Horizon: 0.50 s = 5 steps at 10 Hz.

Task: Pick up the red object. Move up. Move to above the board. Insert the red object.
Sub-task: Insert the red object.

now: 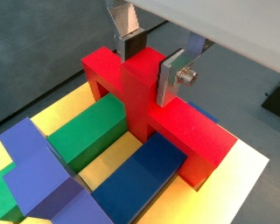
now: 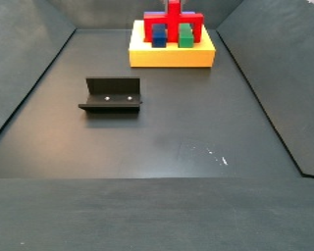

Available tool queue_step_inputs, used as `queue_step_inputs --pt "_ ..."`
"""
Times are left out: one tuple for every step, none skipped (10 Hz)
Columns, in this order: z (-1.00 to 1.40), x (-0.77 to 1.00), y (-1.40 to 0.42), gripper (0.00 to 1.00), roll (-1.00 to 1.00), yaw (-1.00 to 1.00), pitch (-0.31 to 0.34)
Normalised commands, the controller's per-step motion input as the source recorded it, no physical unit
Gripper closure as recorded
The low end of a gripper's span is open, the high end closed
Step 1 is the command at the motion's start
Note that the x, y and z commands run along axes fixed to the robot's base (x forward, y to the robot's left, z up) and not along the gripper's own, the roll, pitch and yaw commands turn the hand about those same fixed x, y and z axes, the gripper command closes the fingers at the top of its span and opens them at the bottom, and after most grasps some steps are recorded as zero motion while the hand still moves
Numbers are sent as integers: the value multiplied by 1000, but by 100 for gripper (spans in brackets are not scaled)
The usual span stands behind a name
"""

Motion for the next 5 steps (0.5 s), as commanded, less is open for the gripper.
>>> queue_step_inputs --pt "-309 260 -71 100 139 414 0" --pt "-289 74 0 100 30 174 -10" --pt "-260 -11 57 100 4 0 -27" --pt "-303 -74 51 100 0 0 -87" --pt "-349 -80 54 100 -14 0 -137"
